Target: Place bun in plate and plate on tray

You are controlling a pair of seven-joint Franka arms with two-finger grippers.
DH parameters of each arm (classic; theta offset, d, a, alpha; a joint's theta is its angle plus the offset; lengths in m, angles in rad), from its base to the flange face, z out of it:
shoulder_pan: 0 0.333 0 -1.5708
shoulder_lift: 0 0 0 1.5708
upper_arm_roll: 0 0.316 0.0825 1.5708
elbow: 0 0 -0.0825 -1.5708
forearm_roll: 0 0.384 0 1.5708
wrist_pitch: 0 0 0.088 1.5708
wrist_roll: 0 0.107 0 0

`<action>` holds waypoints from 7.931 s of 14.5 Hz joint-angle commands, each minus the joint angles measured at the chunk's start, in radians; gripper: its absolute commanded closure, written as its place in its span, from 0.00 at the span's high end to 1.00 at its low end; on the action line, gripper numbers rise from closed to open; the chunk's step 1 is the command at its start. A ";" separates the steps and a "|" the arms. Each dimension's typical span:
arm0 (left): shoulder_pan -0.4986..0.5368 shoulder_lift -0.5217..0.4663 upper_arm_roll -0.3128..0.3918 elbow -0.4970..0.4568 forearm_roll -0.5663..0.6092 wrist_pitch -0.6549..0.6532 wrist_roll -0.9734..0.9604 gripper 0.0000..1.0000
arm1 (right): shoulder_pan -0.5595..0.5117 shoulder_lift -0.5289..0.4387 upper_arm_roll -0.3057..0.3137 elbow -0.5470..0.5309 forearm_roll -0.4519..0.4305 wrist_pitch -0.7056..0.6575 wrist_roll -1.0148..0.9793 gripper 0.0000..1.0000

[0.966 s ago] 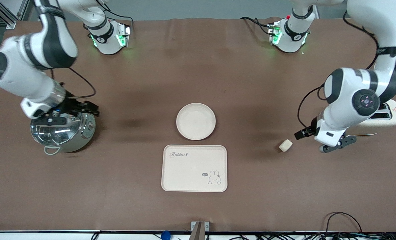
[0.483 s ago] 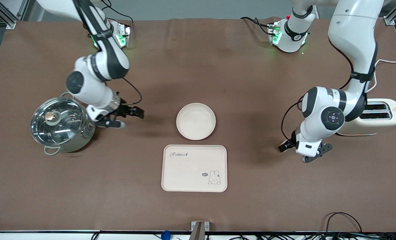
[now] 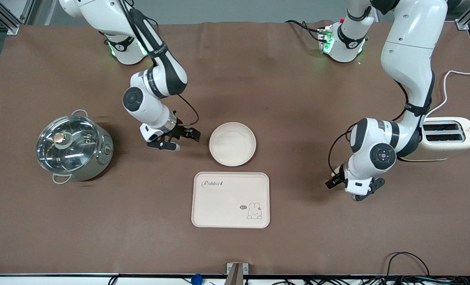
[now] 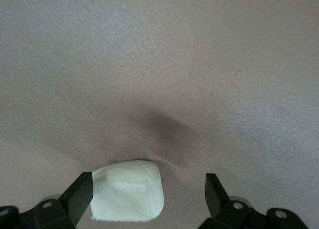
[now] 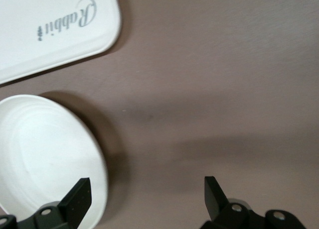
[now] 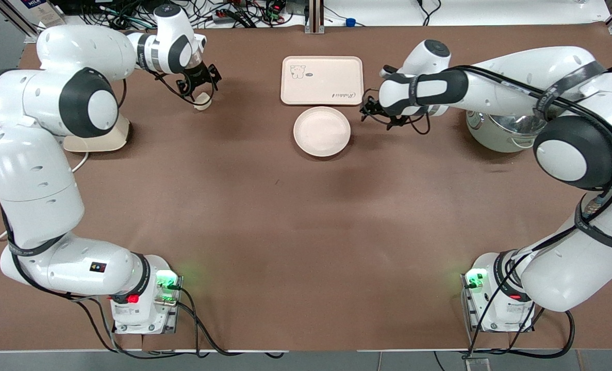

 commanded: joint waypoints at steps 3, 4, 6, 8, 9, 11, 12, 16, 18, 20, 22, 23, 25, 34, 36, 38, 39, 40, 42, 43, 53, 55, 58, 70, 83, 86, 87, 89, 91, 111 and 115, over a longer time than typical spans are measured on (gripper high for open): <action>0.006 -0.003 0.003 -0.024 0.020 -0.013 -0.033 0.78 | 0.059 0.088 -0.012 0.094 0.024 0.005 0.065 1.00; 0.010 -0.005 0.003 -0.032 0.020 -0.013 -0.035 0.72 | 0.075 0.108 -0.013 0.112 0.023 0.005 0.091 1.00; 0.013 -0.005 0.003 -0.038 0.020 -0.014 -0.035 0.56 | 0.100 0.145 -0.018 0.141 0.020 0.005 0.119 1.00; 0.006 -0.010 0.003 -0.034 0.020 -0.045 -0.056 0.41 | 0.105 0.149 -0.020 0.141 0.017 0.006 0.119 1.00; 0.000 -0.025 0.003 -0.029 0.020 -0.069 -0.077 0.36 | 0.106 0.155 -0.020 0.141 0.015 0.008 0.120 0.98; -0.023 -0.058 -0.001 -0.023 0.020 -0.129 -0.107 0.35 | 0.121 0.166 -0.021 0.141 0.014 0.045 0.119 0.89; -0.042 -0.075 -0.003 -0.017 0.020 -0.167 -0.119 0.34 | 0.122 0.168 -0.021 0.141 0.012 0.046 0.117 0.80; -0.137 -0.095 -0.026 0.057 0.007 -0.295 -0.266 0.34 | 0.123 0.169 -0.024 0.140 0.011 0.046 0.117 0.61; -0.165 -0.085 -0.076 0.074 0.005 -0.294 -0.358 0.35 | 0.123 0.169 -0.023 0.138 0.011 0.046 0.117 0.61; -0.168 -0.042 -0.160 0.127 -0.022 -0.284 -0.453 0.35 | 0.122 0.169 -0.024 0.138 0.011 0.048 0.119 0.61; -0.169 -0.005 -0.228 0.172 -0.065 -0.265 -0.510 0.36 | 0.122 0.169 -0.024 0.137 0.009 0.048 0.119 0.61; -0.175 0.006 -0.253 0.186 -0.093 -0.236 -0.532 0.36 | 0.122 0.169 -0.024 0.137 0.009 0.048 0.119 0.61; -0.213 0.029 -0.262 0.187 -0.116 -0.162 -0.555 0.36 | 0.123 0.171 -0.024 0.137 0.009 0.048 0.119 0.61; -0.369 0.133 -0.261 0.175 -0.170 0.148 -0.711 0.76 | 0.122 0.171 -0.024 0.137 0.009 0.053 0.119 0.59; -0.370 0.130 -0.261 0.175 -0.158 0.145 -0.754 1.00 | 0.122 0.171 -0.023 0.137 0.009 0.054 0.119 0.58; -0.366 0.115 -0.258 0.177 -0.153 0.124 -0.754 1.00 | 0.122 0.174 -0.023 0.137 0.009 0.054 0.120 0.57; -0.353 0.092 -0.256 0.181 -0.153 0.089 -0.753 1.00 | 0.122 0.174 -0.023 0.137 0.011 0.054 0.120 0.56; -0.349 0.066 -0.250 0.184 -0.151 0.050 -0.750 1.00 | 0.122 0.174 -0.024 0.137 0.009 0.054 0.120 0.53; -0.323 0.009 -0.233 0.189 -0.144 -0.016 -0.742 1.00 | 0.122 0.174 -0.023 0.137 0.011 0.054 0.119 0.45; -0.300 -0.025 -0.233 0.189 -0.106 -0.049 -0.721 1.00 | 0.122 0.174 -0.023 0.137 0.011 0.054 0.120 0.41; -0.105 -0.305 -0.233 0.353 0.106 -0.606 -0.179 1.00 | 0.128 0.166 -0.023 0.120 0.009 0.075 0.120 0.00; -0.073 -0.364 -0.235 0.351 0.140 -0.672 -0.097 1.00 | 0.134 0.114 -0.021 0.103 0.009 0.071 0.119 0.00; -0.002 -0.459 -0.236 0.351 0.143 -0.744 0.097 1.00 | 0.132 -0.004 -0.024 0.078 0.011 -0.015 0.139 0.00; 0.130 -0.697 -0.081 0.181 0.011 -0.846 0.676 1.00 | -0.055 0.479 -0.098 0.845 -0.089 -0.268 0.148 0.00; 0.138 -0.698 -0.086 0.147 0.011 -0.803 0.676 1.00 | -0.037 0.550 -0.086 0.838 -0.066 -0.165 0.159 0.00; 0.136 -0.698 -0.086 0.149 0.011 -0.804 0.676 1.00 | -0.030 0.550 -0.082 0.798 -0.064 -0.107 0.160 0.01; 0.136 -0.698 -0.086 0.149 0.011 -0.806 0.676 1.00 | -0.030 0.550 -0.073 0.796 -0.063 -0.110 0.160 0.01; 0.136 -0.700 -0.086 0.151 0.013 -0.806 0.676 1.00 | -0.032 0.548 -0.067 0.795 -0.051 -0.115 0.163 0.03; 0.136 -0.700 -0.086 0.149 0.011 -0.806 0.676 1.00 | -0.032 0.544 -0.067 0.796 -0.051 -0.115 0.194 0.27; 0.136 -0.729 -0.090 0.131 -0.024 -0.807 0.689 1.00 | -0.069 0.114 -0.355 0.801 -0.262 -0.786 0.067 1.00; 0.138 -0.741 -0.090 0.121 -0.030 -0.806 0.689 1.00 | -0.108 0.002 -0.464 0.793 -0.276 -0.906 -0.123 1.00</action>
